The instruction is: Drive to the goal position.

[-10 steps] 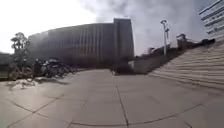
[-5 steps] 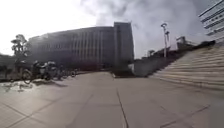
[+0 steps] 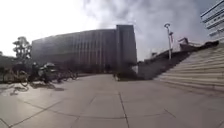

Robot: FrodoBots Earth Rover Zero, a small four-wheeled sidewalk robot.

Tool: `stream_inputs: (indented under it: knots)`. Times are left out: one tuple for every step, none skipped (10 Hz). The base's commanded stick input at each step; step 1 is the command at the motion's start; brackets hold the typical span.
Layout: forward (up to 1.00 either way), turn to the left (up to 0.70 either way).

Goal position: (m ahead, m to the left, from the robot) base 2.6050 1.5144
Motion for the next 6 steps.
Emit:
stream_inputs:
  knots:
    - [0.7,0.0]
    - [0.7,0.0]
    - [0.7,0.05]
    - [0.7,0.14]
    - [0.7,0.22]
    - [0.7,0.16]
